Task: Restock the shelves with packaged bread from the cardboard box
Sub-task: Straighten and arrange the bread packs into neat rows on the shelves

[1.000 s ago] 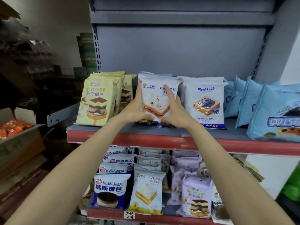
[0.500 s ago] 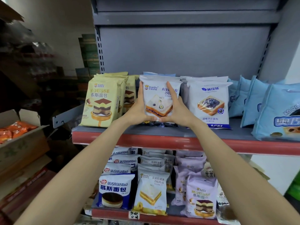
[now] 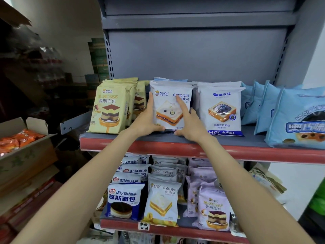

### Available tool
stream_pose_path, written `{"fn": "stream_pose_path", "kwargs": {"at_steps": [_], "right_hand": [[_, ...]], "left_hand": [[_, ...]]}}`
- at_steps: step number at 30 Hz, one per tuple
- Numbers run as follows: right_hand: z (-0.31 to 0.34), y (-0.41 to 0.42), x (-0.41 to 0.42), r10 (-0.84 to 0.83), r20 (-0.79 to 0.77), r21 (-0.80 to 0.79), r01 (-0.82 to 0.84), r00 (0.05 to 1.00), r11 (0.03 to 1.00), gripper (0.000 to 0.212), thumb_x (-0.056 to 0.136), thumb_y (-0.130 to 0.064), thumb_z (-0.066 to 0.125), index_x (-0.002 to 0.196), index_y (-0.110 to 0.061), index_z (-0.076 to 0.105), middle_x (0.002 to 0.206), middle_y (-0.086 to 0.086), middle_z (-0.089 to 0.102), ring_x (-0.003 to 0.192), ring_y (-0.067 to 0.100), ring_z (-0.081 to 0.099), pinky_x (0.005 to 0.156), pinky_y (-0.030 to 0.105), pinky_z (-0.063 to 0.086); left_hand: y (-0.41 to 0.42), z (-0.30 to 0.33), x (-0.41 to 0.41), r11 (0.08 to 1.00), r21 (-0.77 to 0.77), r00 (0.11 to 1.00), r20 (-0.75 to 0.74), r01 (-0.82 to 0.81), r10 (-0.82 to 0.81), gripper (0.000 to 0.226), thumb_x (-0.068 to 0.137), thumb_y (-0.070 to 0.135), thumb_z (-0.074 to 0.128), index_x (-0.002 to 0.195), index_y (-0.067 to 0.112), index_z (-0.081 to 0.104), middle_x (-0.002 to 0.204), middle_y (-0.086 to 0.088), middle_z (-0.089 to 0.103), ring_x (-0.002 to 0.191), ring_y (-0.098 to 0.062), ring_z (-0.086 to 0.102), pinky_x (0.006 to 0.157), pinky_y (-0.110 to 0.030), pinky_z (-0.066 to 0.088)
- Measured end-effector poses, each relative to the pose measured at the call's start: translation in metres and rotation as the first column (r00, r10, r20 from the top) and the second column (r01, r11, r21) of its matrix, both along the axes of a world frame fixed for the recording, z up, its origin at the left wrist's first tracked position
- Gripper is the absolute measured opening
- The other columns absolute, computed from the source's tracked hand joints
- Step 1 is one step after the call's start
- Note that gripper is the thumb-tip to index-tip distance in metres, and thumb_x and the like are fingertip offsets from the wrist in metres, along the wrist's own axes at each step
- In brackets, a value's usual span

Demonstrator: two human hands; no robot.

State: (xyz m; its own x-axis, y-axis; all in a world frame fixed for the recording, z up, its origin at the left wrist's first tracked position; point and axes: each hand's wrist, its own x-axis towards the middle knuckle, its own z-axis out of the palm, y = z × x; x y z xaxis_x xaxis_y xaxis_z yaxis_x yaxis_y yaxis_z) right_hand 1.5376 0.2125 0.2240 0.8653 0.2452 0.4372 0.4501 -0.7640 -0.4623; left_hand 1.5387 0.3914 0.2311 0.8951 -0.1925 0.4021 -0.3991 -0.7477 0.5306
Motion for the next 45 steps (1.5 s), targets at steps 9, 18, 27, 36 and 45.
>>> {"fn": "stream_pose_path", "kwargs": {"at_steps": [9, 18, 27, 36, 45], "right_hand": [[0.008, -0.005, -0.017, -0.034, -0.024, -0.109, 0.031, 0.999, 0.994, 0.111, 0.078, -0.013, 0.073, 0.144, -0.048, -0.008, 0.153, 0.026, 0.002, 0.120, 0.040, 0.049, 0.096, 0.037, 0.041], [0.031, 0.057, -0.075, 0.227, 0.270, 0.154, -0.275, 0.936, 0.949, 0.048, 0.091, -0.025, 0.057, 0.137, -0.027, 0.042, 0.135, -0.001, 0.040, 0.111, 0.005, 0.045, 0.097, 0.021, 0.038], [0.017, 0.175, -0.024, 0.304, 0.011, 0.296, -0.294, 0.953, 0.909, 0.103, 0.078, -0.025, 0.075, 0.150, -0.023, 0.001, 0.156, 0.005, 0.015, 0.143, 0.019, 0.017, 0.112, 0.027, 0.018], [0.023, 0.197, -0.006, 0.260, -0.157, 0.445, -0.167, 0.953, 0.880, 0.102, 0.081, 0.008, 0.062, 0.150, -0.026, -0.005, 0.145, -0.011, 0.022, 0.111, 0.001, 0.043, 0.075, 0.000, 0.042], [0.023, 0.192, 0.000, 0.097, 0.000, 0.214, -0.095, 0.995, 0.972, 0.080, 0.090, 0.003, 0.051, 0.150, -0.019, 0.002, 0.156, 0.004, 0.004, 0.103, 0.022, 0.039, 0.067, -0.007, 0.030]], "left_hand": [[0.011, 0.007, -0.021, 0.982, 0.163, 0.994, -0.043, -0.092, 0.100, 0.113, 0.076, 0.024, 0.077, 0.150, 0.016, -0.009, 0.137, -0.015, 0.048, 0.116, -0.028, 0.054, 0.095, -0.040, 0.046], [0.094, 0.006, -0.094, 0.947, -0.251, 0.811, 0.499, -0.202, 0.305, 0.028, 0.085, 0.014, 0.063, 0.112, 0.017, 0.060, 0.101, 0.007, 0.059, 0.092, -0.007, 0.054, 0.084, -0.026, 0.046], [0.177, 0.015, -0.041, 0.945, -0.323, 0.999, -0.004, -0.042, 0.043, 0.110, 0.074, 0.013, 0.079, 0.150, 0.019, -0.001, 0.151, -0.005, 0.023, 0.135, -0.011, 0.024, 0.100, -0.020, 0.025], [0.177, 0.017, 0.012, 0.904, -0.399, 0.976, -0.080, 0.154, -0.202, 0.144, 0.052, 0.013, 0.081, 0.141, 0.029, -0.032, 0.153, 0.000, 0.022, 0.132, -0.017, 0.037, 0.106, -0.038, 0.040], [0.177, 0.008, 0.024, 0.996, -0.086, 0.972, 0.235, 0.027, -0.006, 0.118, 0.078, 0.033, 0.075, 0.142, 0.041, -0.023, 0.144, -0.007, 0.036, 0.093, -0.005, 0.047, 0.067, -0.028, 0.041]]}}
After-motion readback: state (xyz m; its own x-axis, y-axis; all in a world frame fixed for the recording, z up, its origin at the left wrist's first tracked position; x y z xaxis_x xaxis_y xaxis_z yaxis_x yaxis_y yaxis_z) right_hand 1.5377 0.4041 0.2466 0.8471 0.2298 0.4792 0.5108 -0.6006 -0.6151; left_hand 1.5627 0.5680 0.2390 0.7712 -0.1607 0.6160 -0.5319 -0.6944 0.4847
